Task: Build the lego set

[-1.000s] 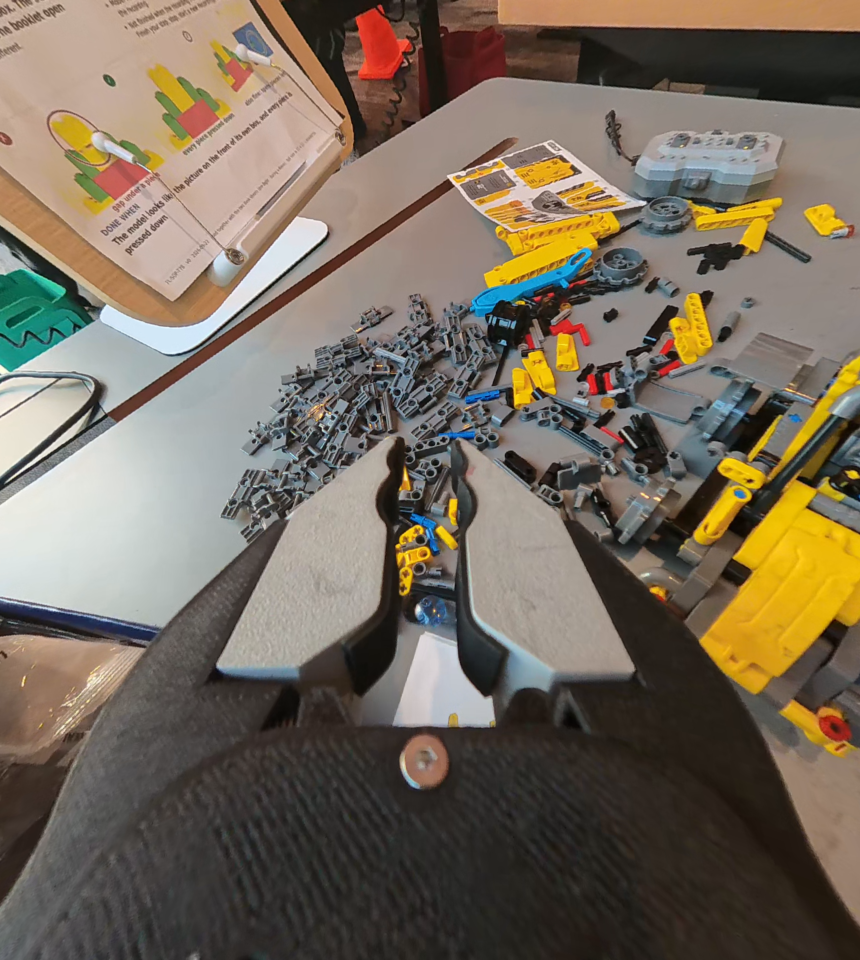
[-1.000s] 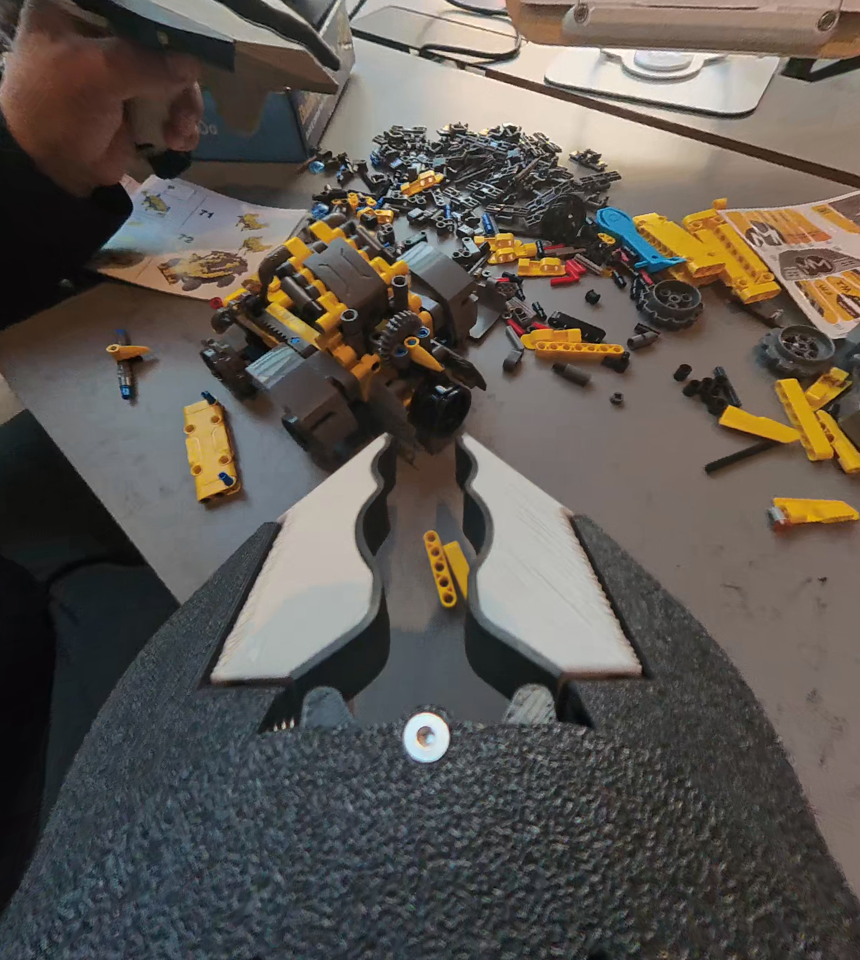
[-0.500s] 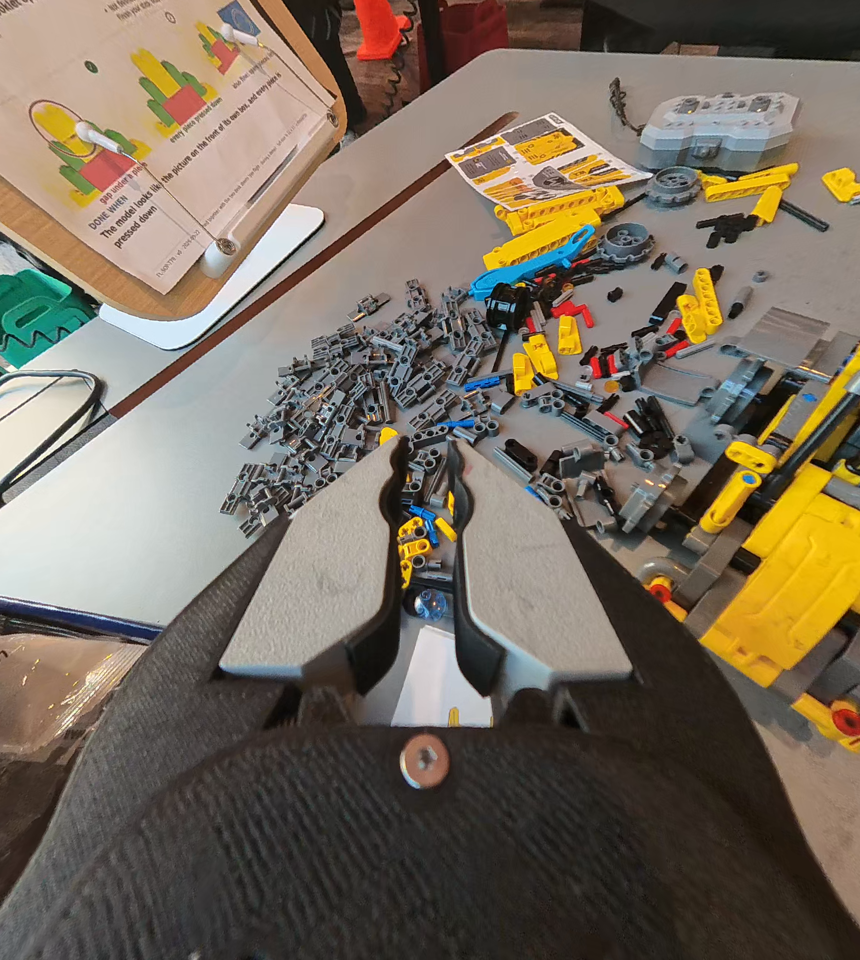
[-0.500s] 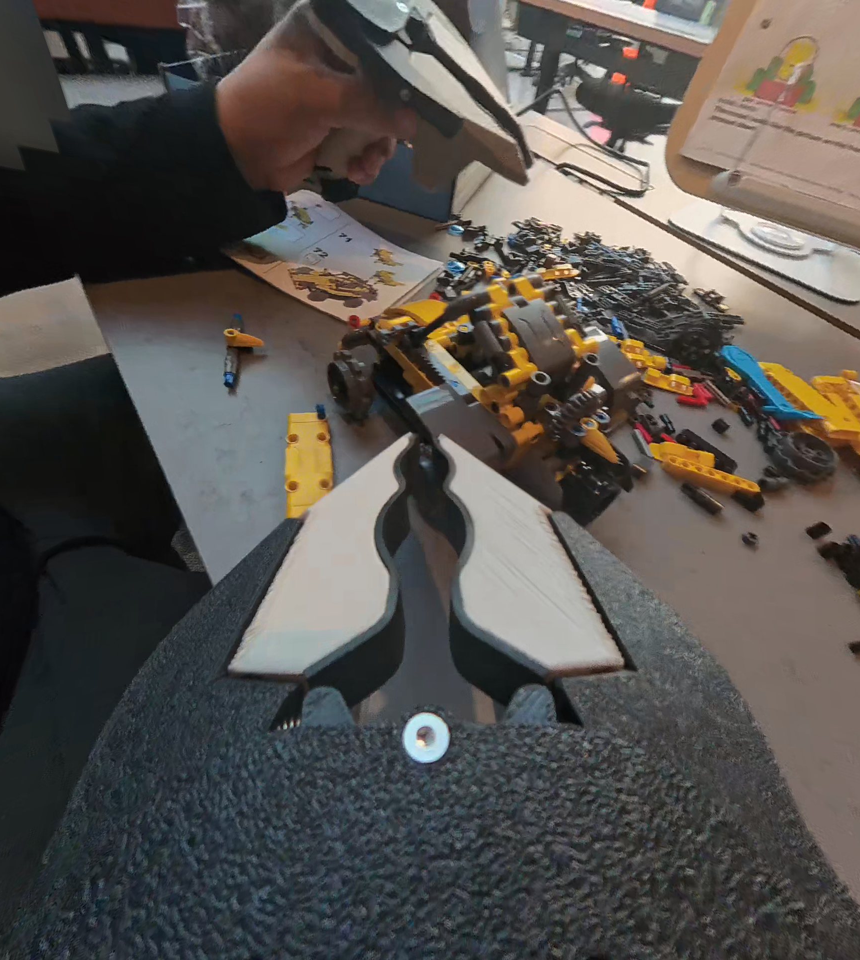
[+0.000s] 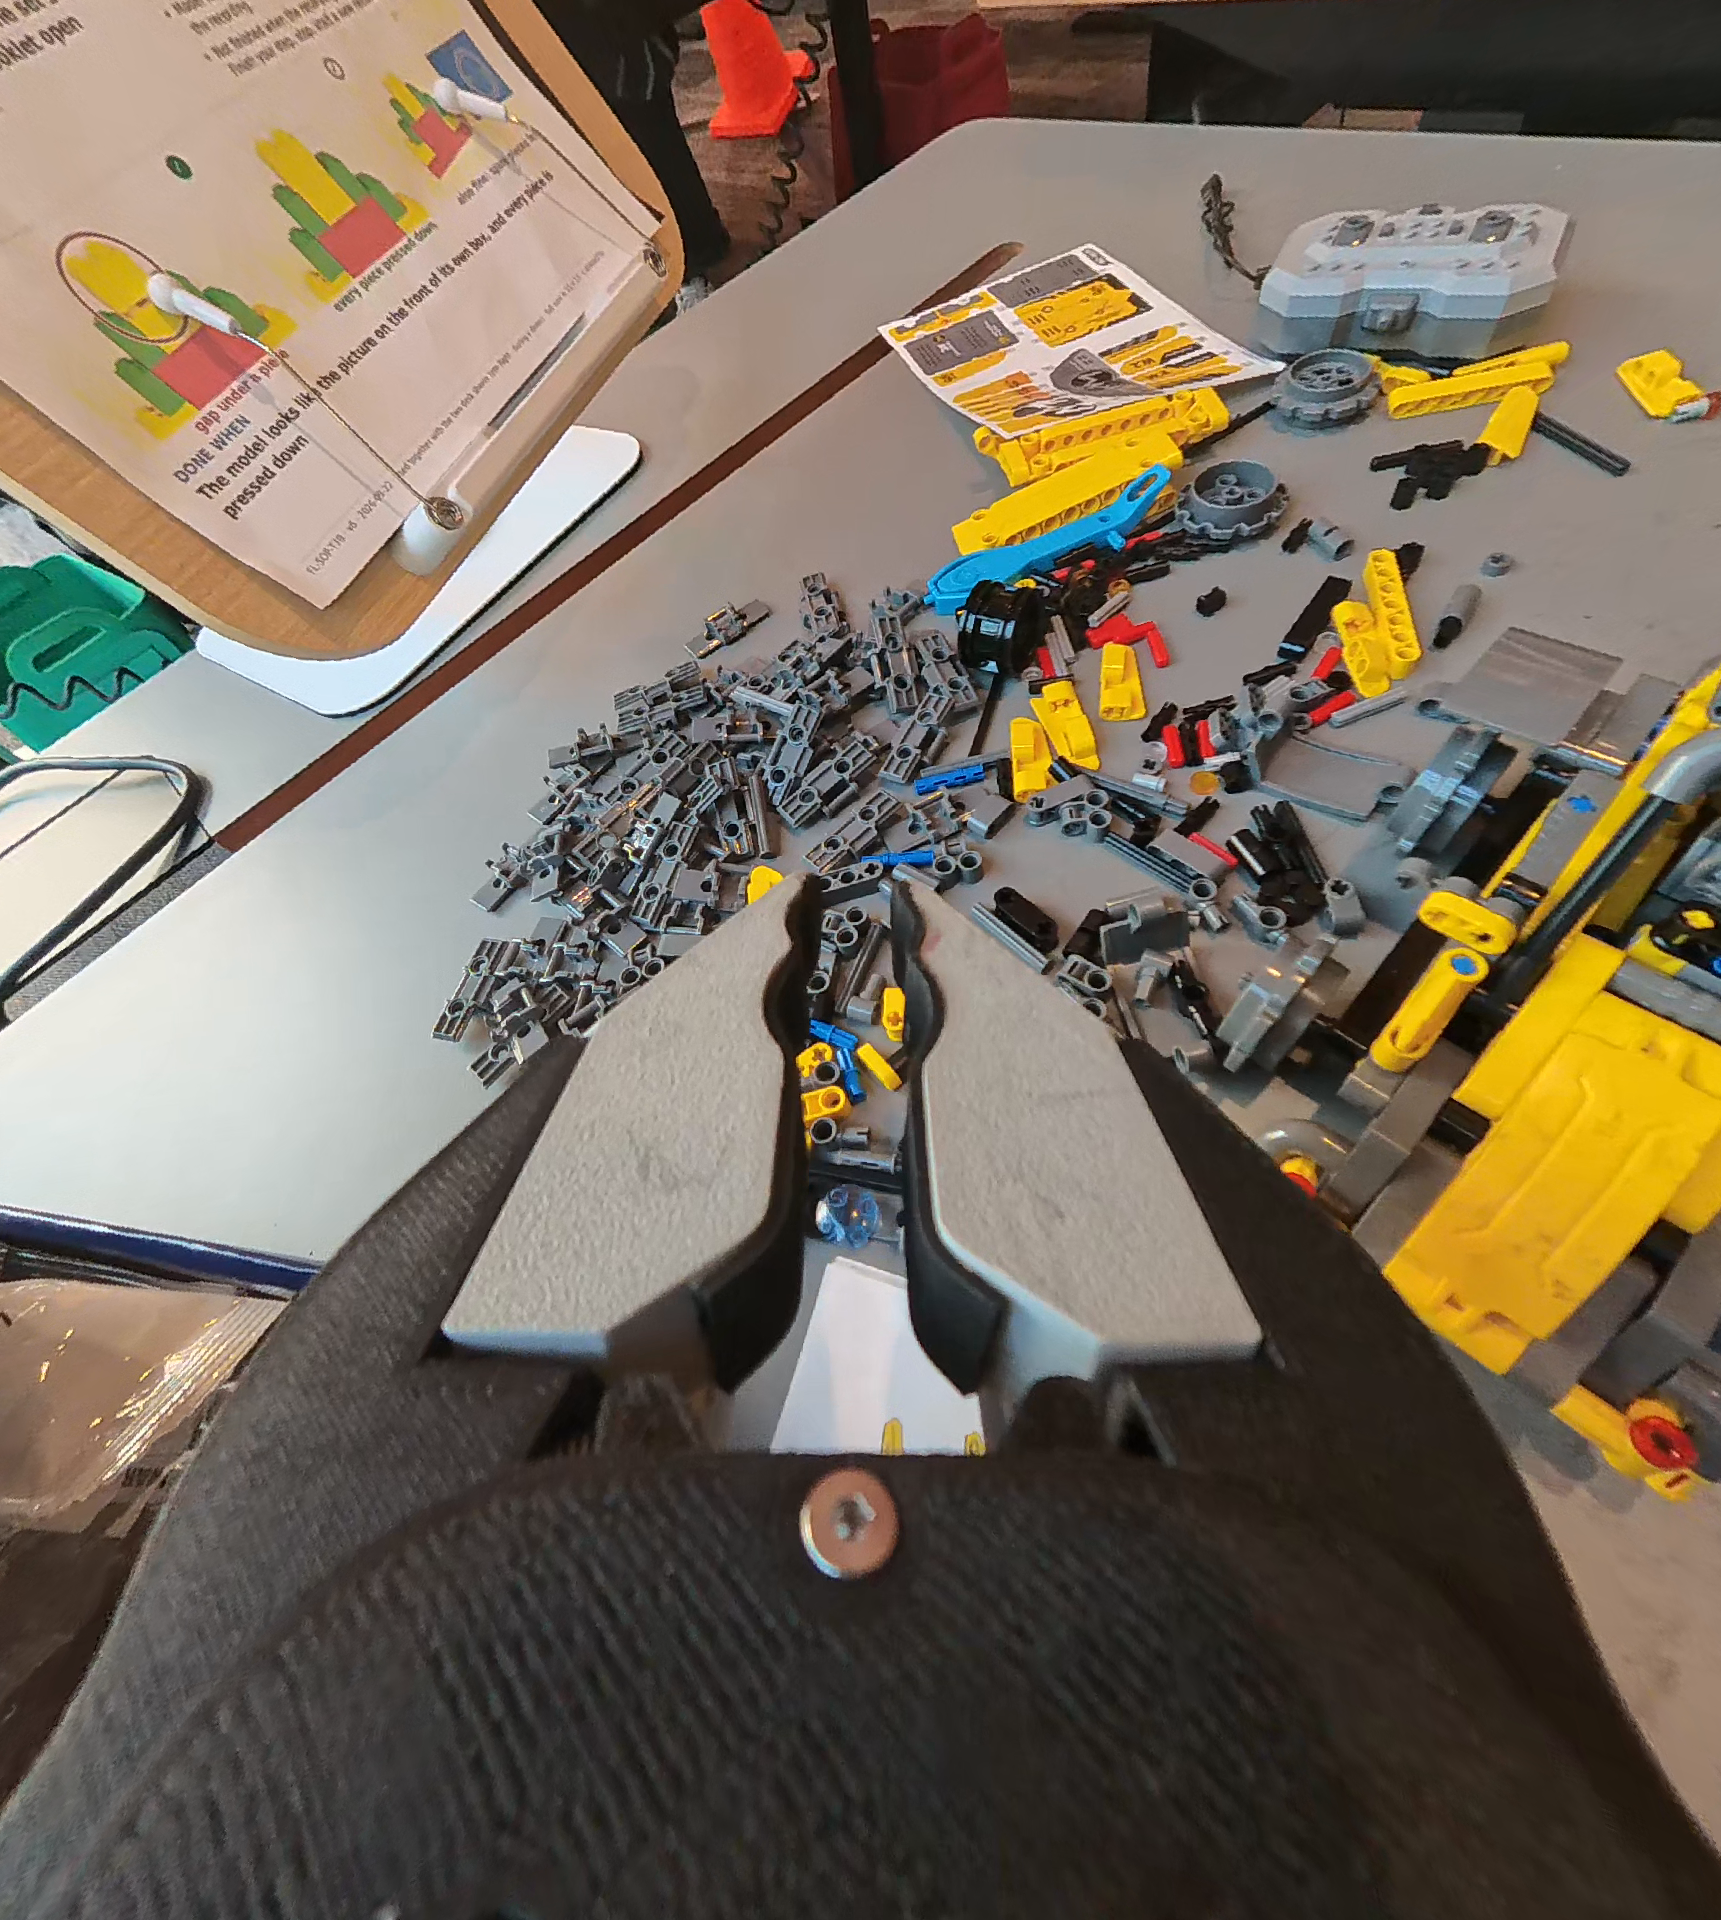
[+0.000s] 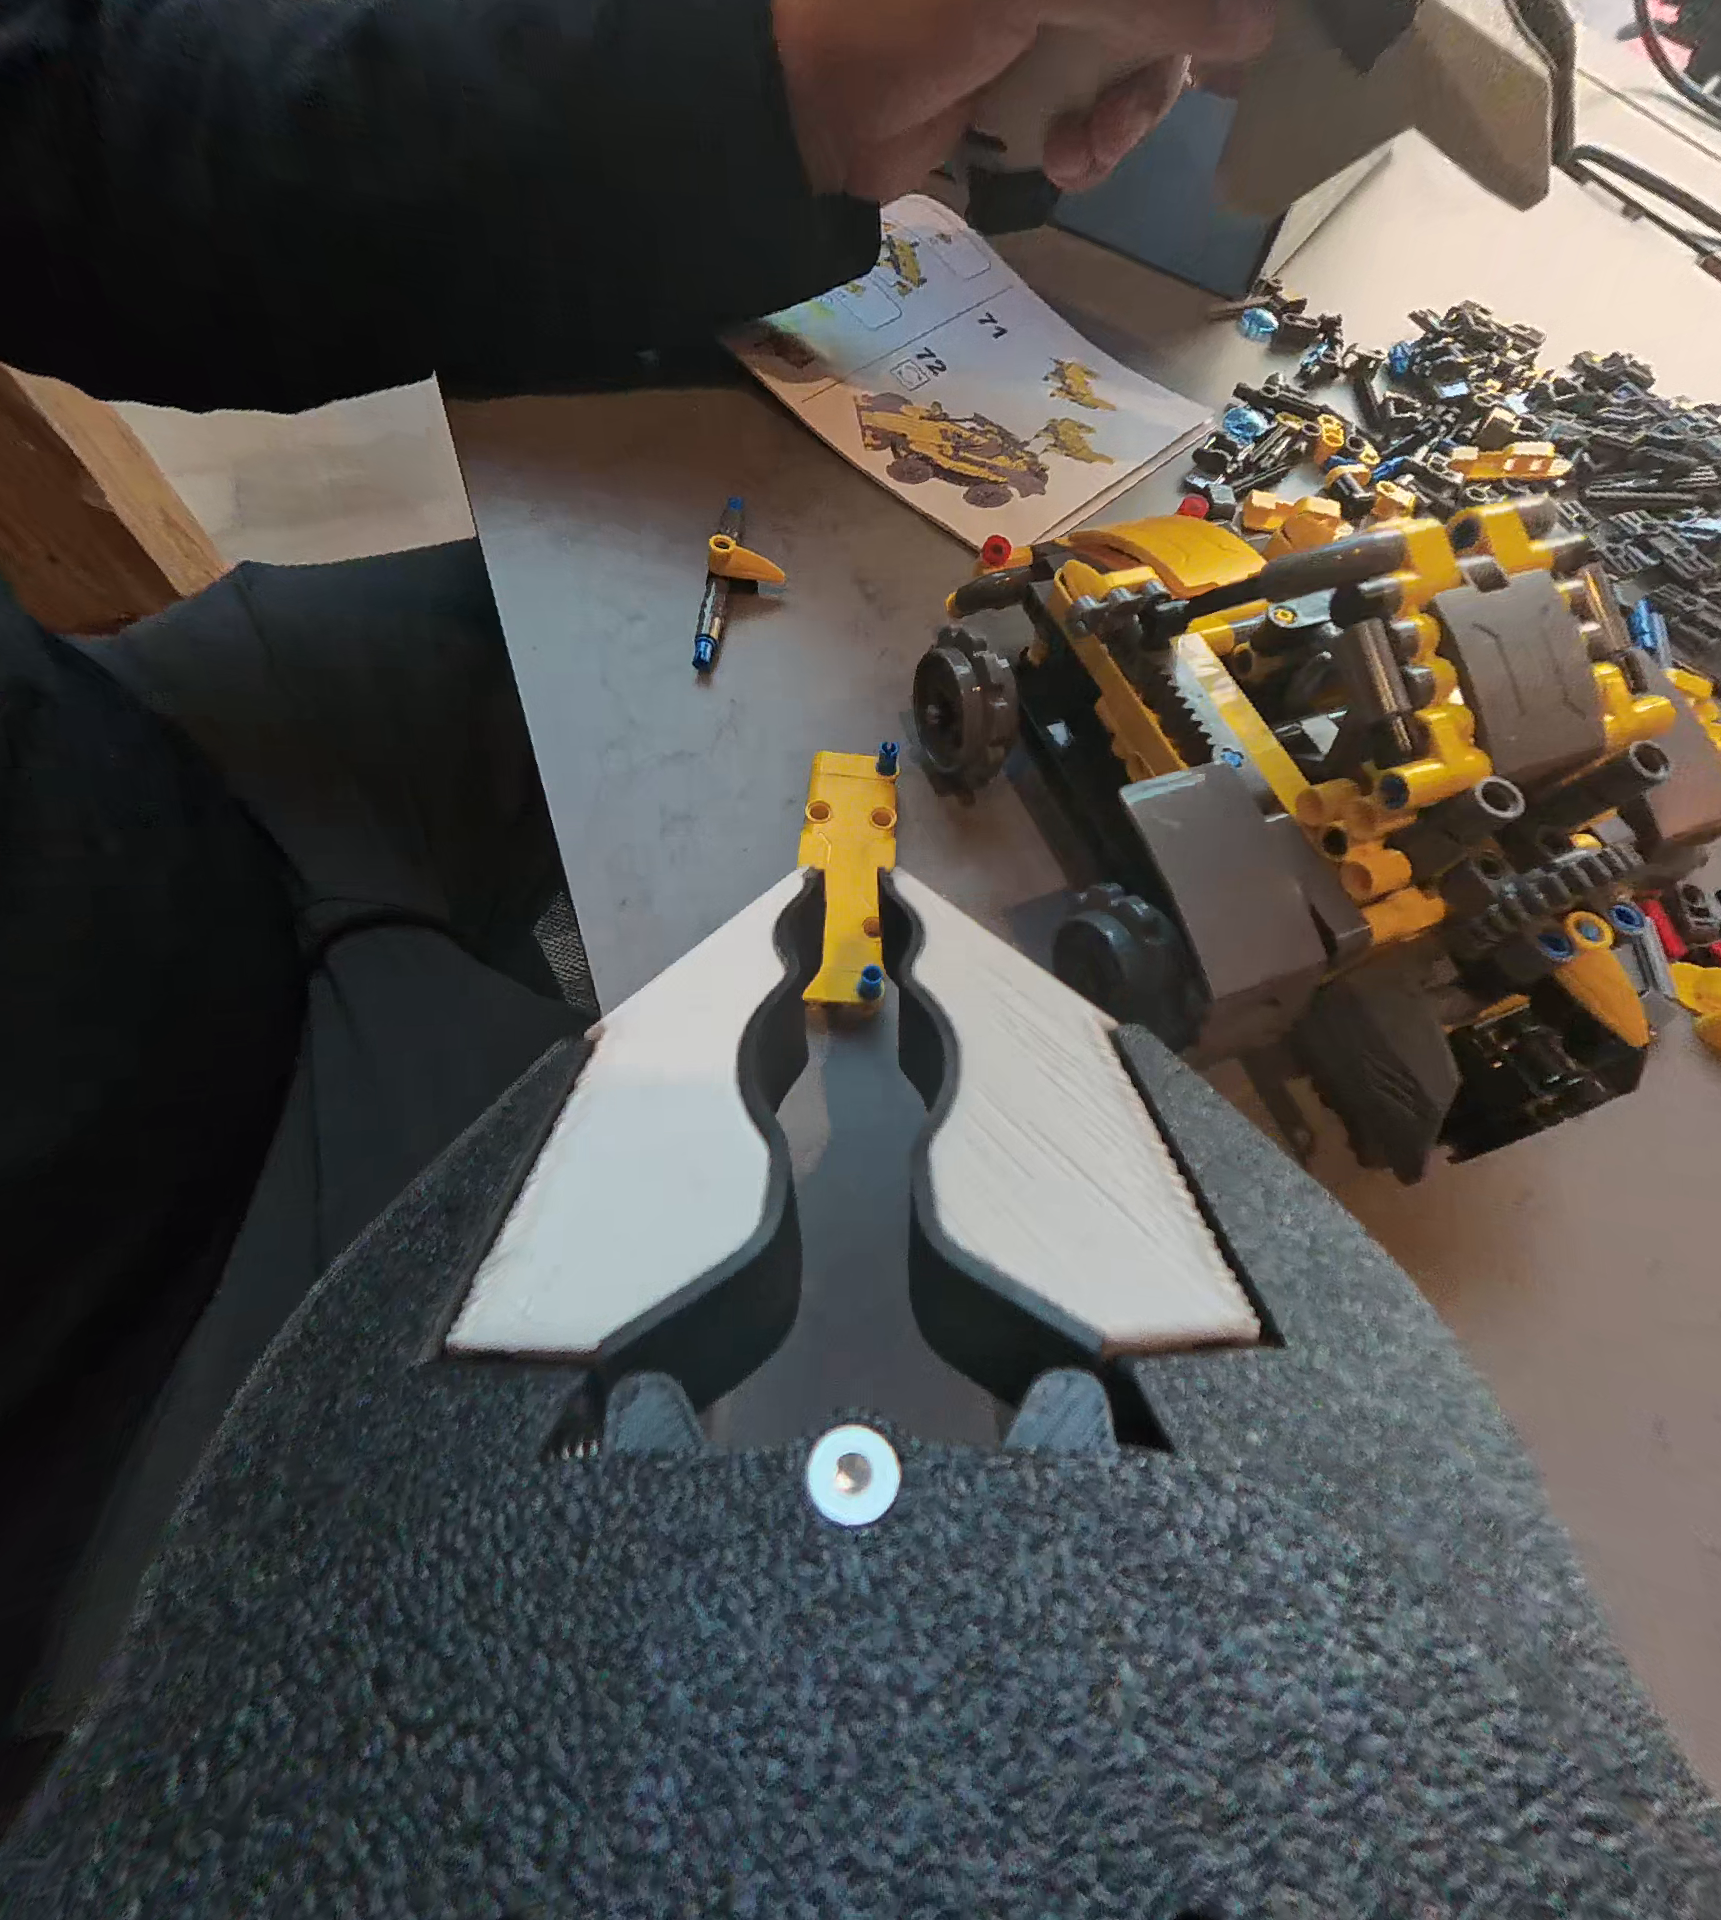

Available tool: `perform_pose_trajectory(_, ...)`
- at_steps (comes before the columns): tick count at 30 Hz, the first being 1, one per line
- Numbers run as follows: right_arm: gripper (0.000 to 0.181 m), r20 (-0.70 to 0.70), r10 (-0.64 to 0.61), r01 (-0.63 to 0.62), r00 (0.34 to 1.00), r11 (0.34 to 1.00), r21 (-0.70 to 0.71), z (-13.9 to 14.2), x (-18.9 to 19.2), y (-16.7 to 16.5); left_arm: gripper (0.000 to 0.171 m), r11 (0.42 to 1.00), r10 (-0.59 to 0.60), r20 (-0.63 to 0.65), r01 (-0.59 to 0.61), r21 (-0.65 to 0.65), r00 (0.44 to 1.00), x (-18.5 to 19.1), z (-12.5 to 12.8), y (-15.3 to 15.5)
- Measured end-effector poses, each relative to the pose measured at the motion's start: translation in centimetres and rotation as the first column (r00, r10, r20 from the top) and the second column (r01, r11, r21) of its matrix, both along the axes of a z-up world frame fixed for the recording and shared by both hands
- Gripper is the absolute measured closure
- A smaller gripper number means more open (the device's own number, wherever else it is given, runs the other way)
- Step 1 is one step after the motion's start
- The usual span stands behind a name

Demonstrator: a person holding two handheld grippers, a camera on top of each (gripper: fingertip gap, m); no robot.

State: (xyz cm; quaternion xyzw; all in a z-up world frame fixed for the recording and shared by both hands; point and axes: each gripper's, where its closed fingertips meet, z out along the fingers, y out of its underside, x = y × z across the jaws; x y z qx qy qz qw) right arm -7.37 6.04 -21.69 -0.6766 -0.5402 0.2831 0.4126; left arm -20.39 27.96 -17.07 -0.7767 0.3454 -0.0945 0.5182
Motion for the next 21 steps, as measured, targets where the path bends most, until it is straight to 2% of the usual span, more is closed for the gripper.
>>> perform_pose_trajectory(5, 0.17, -0.002, -0.006, 0.006, 1.0, 1.0, -0.028, -0.8, 0.3, 0.2, 0.162, 1.0, -0.005, -0.021, 0.005, 0.0, 1.0, 0.1, -0.2, -0.1)
perform_pose_trajectory(16, 0.169, -0.053, -0.003, 0.0, 0.999, 0.998, -0.058, -0.3, 0.5, 0.2, 0.166, 1.0, 0.005, -0.055, -0.005, 0.007, 0.998, -0.1, -0.5, 0.1)
perform_pose_trajectory(21, 0.17, -0.079, -0.022, 0.015, 0.997, 0.996, -0.087, 0.0, 0.6, 0.6, 0.169, 0.996, 0.0, -0.057, 0.005, 0.089, 0.998, 0.1, 0.9, -0.2)
